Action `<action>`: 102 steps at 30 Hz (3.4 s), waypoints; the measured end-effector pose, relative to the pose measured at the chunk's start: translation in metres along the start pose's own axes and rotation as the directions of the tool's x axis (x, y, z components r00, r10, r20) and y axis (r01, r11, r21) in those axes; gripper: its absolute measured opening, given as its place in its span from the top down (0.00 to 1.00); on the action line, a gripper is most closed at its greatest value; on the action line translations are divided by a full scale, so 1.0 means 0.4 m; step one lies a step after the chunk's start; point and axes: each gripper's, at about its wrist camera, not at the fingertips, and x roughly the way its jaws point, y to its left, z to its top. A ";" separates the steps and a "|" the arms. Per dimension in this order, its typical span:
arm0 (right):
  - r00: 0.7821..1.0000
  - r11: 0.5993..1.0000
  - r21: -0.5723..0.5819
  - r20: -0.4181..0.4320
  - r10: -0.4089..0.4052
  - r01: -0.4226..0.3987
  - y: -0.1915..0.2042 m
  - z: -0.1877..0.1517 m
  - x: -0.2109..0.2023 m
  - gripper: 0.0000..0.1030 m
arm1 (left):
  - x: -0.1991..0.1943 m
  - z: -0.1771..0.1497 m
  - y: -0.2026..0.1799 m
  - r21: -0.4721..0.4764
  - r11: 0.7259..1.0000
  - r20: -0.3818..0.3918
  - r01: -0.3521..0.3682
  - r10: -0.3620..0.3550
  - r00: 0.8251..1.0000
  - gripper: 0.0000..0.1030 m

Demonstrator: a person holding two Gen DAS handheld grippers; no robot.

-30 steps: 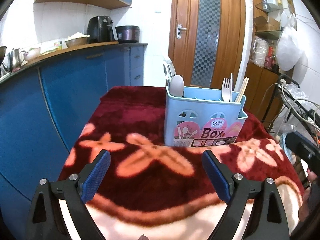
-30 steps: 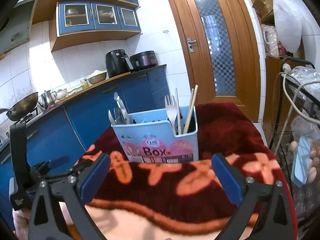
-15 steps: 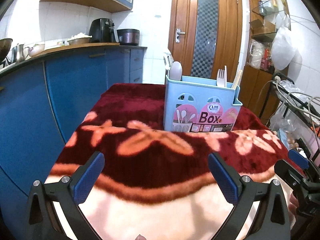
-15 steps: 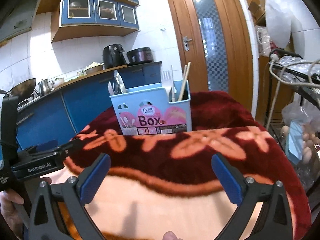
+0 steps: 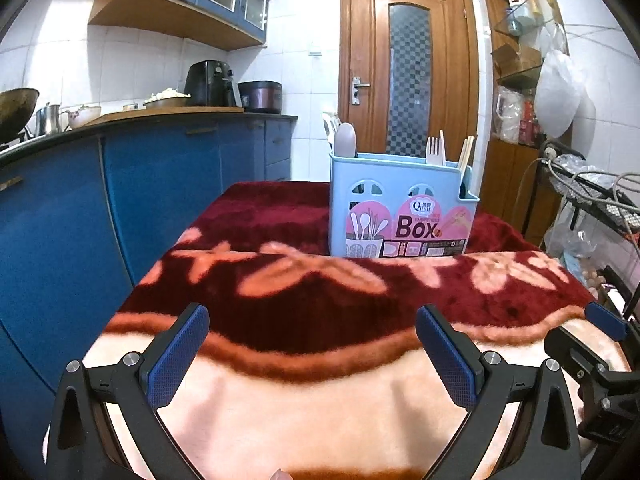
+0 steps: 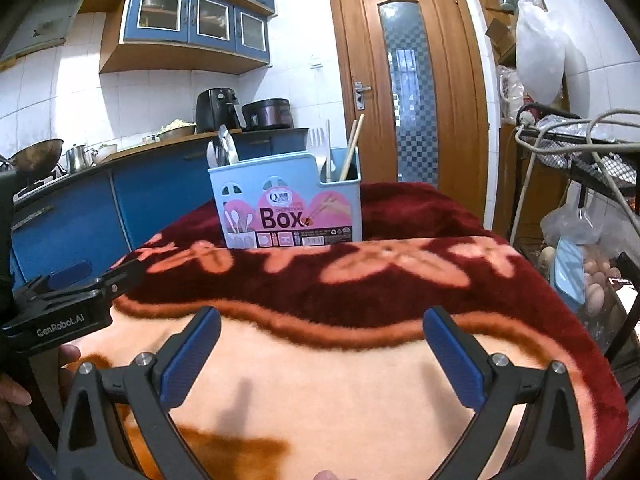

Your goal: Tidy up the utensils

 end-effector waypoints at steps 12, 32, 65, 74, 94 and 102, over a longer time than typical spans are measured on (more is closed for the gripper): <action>1.000 0.999 -0.019 0.006 -0.027 0.028 0.003 -0.003 0.005 0.00 | 0.004 -0.005 -0.003 -0.002 1.000 -0.010 -0.008 0.008 1.000 0.01; 1.000 0.999 -0.017 -0.006 -0.027 0.027 0.006 -0.005 0.007 0.00 | 0.009 -0.006 -0.008 -0.002 1.000 -0.017 -0.008 0.008 1.000 0.01; 1.000 1.000 -0.007 -0.021 -0.015 0.014 0.006 -0.012 0.009 0.00 | 0.014 -0.011 -0.009 -0.003 1.000 -0.025 -0.002 0.002 1.000 0.01; 1.000 1.000 -0.008 -0.021 -0.015 0.015 0.006 -0.011 0.009 0.00 | 0.015 -0.010 -0.008 -0.002 1.000 -0.027 -0.001 0.001 1.000 0.01; 1.000 1.000 -0.009 -0.023 -0.014 0.014 0.003 -0.010 0.010 0.00 | 0.016 -0.011 -0.006 -0.002 1.000 -0.030 0.005 -0.005 1.000 0.01; 1.000 1.000 -0.007 -0.024 -0.013 0.013 0.003 -0.010 0.010 0.00 | 0.020 -0.013 -0.003 -0.009 1.000 -0.039 0.012 -0.012 0.999 0.01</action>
